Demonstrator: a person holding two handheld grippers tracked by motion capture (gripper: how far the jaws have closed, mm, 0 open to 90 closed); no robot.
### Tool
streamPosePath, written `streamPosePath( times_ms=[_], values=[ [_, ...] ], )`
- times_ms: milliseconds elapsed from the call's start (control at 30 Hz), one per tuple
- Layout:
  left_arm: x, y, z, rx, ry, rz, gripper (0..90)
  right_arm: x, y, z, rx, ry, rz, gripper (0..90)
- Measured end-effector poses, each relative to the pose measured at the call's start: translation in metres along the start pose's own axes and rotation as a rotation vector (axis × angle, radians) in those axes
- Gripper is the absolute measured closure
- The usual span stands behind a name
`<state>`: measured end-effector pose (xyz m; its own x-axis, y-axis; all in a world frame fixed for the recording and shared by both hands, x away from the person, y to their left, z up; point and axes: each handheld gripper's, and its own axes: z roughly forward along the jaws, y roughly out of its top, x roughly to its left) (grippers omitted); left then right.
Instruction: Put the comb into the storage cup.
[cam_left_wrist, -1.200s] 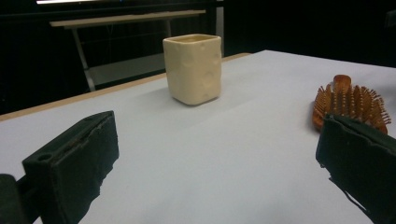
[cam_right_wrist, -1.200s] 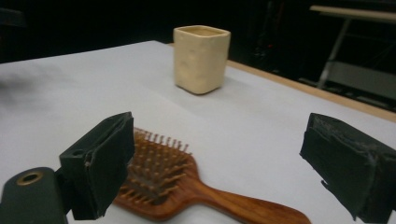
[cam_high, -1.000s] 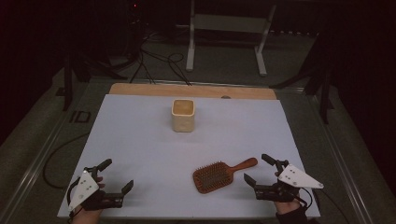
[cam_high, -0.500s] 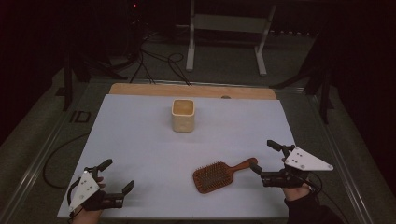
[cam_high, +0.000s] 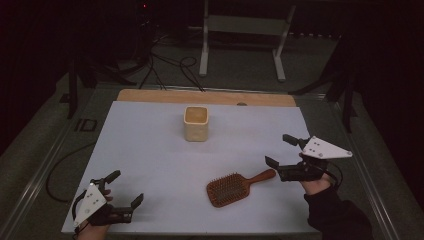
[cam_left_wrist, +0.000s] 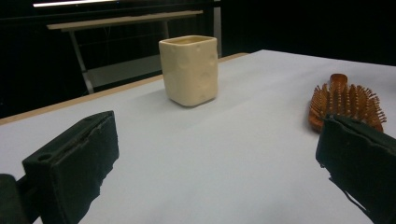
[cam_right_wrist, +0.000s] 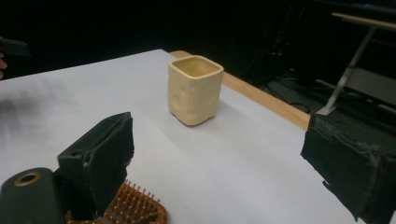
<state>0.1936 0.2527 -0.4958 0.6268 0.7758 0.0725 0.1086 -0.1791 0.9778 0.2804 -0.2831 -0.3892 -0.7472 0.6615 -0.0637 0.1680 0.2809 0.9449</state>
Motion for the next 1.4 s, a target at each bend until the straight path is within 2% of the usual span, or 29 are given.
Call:
streamPosePath(
  times_ms=[133,200,300,500,800,1100,1167,1400],
  values=[
    [0.0,0.0,0.0,-0.001,0.0,0.0,0.0,-0.007,-0.001,0.01,0.035,0.033,0.004,8.7],
    [0.0,0.0,0.0,-0.001,0.0,0.003,0.0,-0.01,-0.002,0.016,0.054,0.034,0.017,8.7],
    [0.0,0.0,0.0,-0.003,0.003,0.004,0.0,-0.016,-0.005,0.024,0.066,0.068,0.042,8.8],
    [0.0,0.0,0.0,-0.003,0.0,0.0,0.0,-0.024,-0.014,0.039,0.109,0.07,0.06,9.8],
    [0.0,0.0,0.001,-0.004,-0.003,0.003,0.0,-0.034,-0.03,0.051,0.171,0.047,0.045,15.4],
    [0.0,0.0,0.001,0.0,-0.003,-0.001,0.0,-0.045,-0.053,0.061,0.26,0.086,0.082,31.0],
    [0.0,0.0,0.0,-0.003,-0.004,0.001,0.0,-0.046,-0.057,0.063,0.282,0.087,0.078,32.6],
    [0.0,0.0,0.0,-0.001,-0.004,-0.004,0.0,-0.046,-0.066,0.068,0.326,0.104,0.069,47.0]
  ],
)
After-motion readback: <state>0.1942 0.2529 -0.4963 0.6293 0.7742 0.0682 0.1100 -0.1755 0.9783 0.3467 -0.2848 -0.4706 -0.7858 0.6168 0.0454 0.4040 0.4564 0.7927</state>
